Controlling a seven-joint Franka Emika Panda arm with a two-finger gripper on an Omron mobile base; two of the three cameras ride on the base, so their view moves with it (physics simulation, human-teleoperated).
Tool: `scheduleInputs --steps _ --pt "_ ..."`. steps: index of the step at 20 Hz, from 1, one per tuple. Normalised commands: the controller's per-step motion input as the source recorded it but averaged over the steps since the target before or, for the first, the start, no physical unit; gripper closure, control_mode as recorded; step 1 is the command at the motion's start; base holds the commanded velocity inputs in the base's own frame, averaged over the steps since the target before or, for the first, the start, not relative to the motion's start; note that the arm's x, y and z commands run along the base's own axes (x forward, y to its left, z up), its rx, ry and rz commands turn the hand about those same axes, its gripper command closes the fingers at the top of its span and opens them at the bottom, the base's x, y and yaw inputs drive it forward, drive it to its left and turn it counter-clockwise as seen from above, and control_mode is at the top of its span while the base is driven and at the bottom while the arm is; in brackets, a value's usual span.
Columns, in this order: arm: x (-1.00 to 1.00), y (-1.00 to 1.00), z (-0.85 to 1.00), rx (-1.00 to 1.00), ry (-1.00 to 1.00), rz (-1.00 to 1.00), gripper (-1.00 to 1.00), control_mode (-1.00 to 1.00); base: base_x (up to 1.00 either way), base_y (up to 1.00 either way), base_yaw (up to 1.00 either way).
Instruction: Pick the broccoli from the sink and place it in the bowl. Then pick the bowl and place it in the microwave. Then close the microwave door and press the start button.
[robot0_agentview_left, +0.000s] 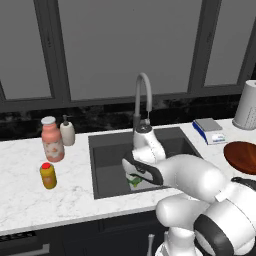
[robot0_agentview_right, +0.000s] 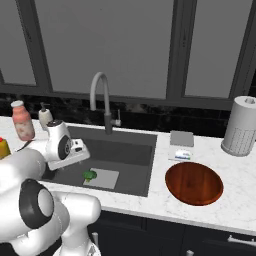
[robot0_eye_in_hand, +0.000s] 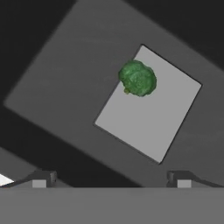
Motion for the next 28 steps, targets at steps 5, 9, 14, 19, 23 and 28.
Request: scheduleInputs --steps 5,9,14,19,23,28 --pt "0.48 0.00 -0.43 -0.06 0.10 0.00 -1.00 -1.00 0.00 0.00 0.00" --pt "0.45 0.08 -0.46 -0.09 0.09 0.00 -1.00 -1.00 0.00 0.00 0.00" --pt "0.40 0.15 -0.31 -0.09 0.06 0.00 -1.00 -1.00 0.00 0.00 0.00" --pt "0.33 0.03 -0.30 -0.03 0.00 0.00 -1.00 -1.00 0.00 0.00 0.00" --pt "0.18 0.00 -0.47 0.00 0.00 0.00 -1.00 -1.00 0.00 0.00 0.00" --pt "0.22 0.00 -0.46 0.00 0.00 0.00 -1.00 -1.00 0.00 0.00 0.00"
